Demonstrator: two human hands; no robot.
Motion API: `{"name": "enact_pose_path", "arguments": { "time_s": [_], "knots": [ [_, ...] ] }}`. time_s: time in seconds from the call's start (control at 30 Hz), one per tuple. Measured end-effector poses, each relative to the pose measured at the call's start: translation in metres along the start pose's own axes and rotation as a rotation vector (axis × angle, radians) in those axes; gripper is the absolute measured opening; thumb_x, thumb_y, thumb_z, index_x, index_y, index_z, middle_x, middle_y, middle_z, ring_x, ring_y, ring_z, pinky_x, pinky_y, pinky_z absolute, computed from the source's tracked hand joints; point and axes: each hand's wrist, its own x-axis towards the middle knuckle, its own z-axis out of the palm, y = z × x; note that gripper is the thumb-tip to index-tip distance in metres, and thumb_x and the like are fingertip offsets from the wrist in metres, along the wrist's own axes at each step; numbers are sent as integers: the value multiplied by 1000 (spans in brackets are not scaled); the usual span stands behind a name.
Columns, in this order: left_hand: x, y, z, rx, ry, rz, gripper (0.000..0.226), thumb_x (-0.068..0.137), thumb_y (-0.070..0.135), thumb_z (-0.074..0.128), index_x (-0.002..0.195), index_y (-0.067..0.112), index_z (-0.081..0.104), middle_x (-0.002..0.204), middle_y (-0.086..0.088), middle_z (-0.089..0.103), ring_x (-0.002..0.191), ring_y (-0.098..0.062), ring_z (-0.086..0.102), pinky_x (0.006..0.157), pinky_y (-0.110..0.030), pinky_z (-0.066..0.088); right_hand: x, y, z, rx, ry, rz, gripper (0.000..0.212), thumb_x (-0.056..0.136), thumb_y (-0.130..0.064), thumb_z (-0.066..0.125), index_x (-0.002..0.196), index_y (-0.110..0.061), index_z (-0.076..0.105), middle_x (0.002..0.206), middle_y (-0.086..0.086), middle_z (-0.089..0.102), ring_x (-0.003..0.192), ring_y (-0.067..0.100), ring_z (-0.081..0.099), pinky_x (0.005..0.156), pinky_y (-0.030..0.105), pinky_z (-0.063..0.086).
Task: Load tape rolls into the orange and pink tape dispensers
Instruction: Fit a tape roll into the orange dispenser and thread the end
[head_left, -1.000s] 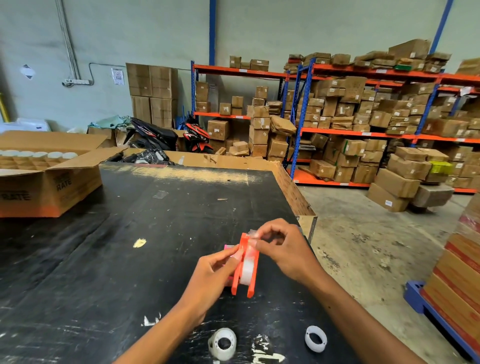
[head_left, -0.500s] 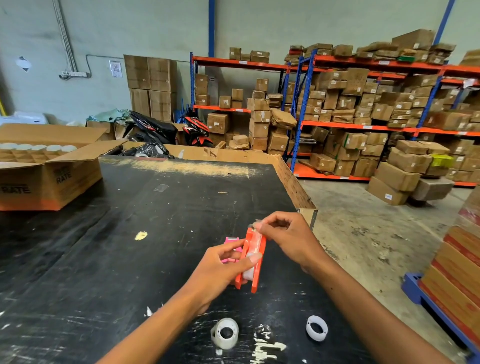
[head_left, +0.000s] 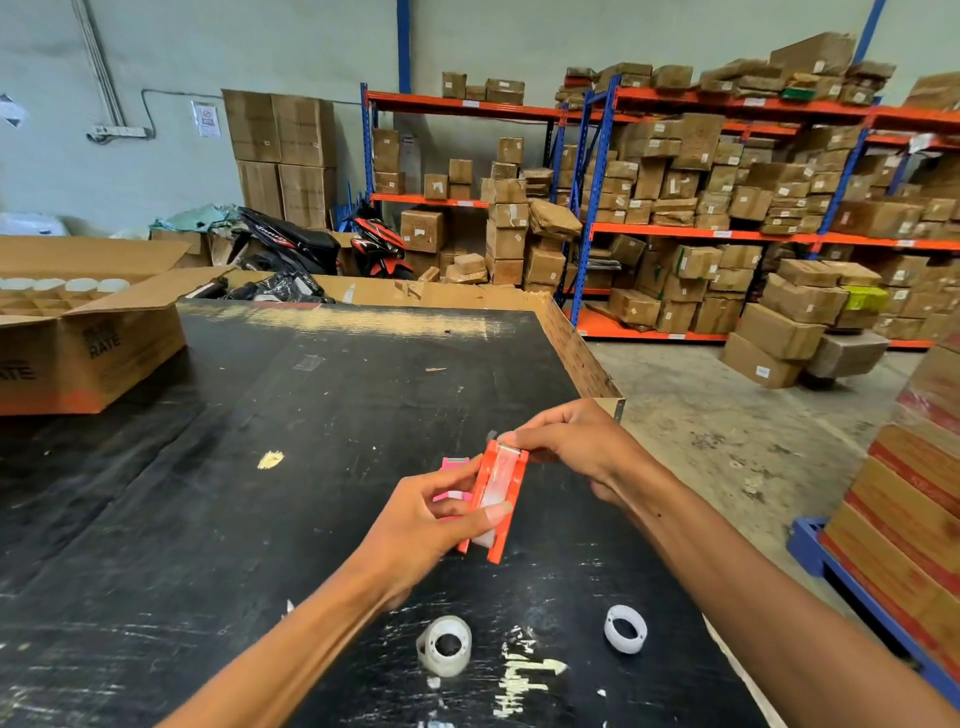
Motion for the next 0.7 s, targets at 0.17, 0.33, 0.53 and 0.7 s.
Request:
{"name": "enact_pose_path", "arguments": {
  "time_s": [0.17, 0.33, 0.53, 0.7],
  "knots": [
    [7, -5, 6, 23, 19, -47, 41, 76, 14, 78, 115, 26, 70, 104, -14, 75, 82, -18, 68, 71, -31, 53, 6, 15, -2, 46, -28, 44, 15, 79, -20, 74, 84, -6, 77, 86, 10, 78, 83, 16, 74, 78, 25, 57],
    [34, -9, 17, -99, 149, -228, 27, 83, 15, 71, 107, 6, 63, 88, -14, 66, 58, -18, 63, 59, -30, 52, 6, 43, -5, 163, 140, 27, 24, 90, -33, 61, 85, -13, 73, 85, 5, 75, 79, 10, 71, 70, 20, 59],
    [65, -32, 45, -111, 295, -315, 22, 86, 17, 69, 99, 5, 56, 81, -16, 66, 63, -22, 63, 57, -34, 53, 5, 79, 1, 226, 164, 81, 34, 95, -23, 53, 83, 3, 71, 89, 13, 74, 86, 13, 72, 80, 22, 58],
    [82, -49, 62, -51, 319, -346, 28, 94, 34, 55, 86, 7, 62, 97, -19, 70, 91, -28, 65, 91, -40, 50, 18, 95, 4, 178, 164, 140, 39, 94, -24, 52, 91, 9, 71, 104, 29, 71, 106, 38, 66, 101, 52, 47]
  ]
}}
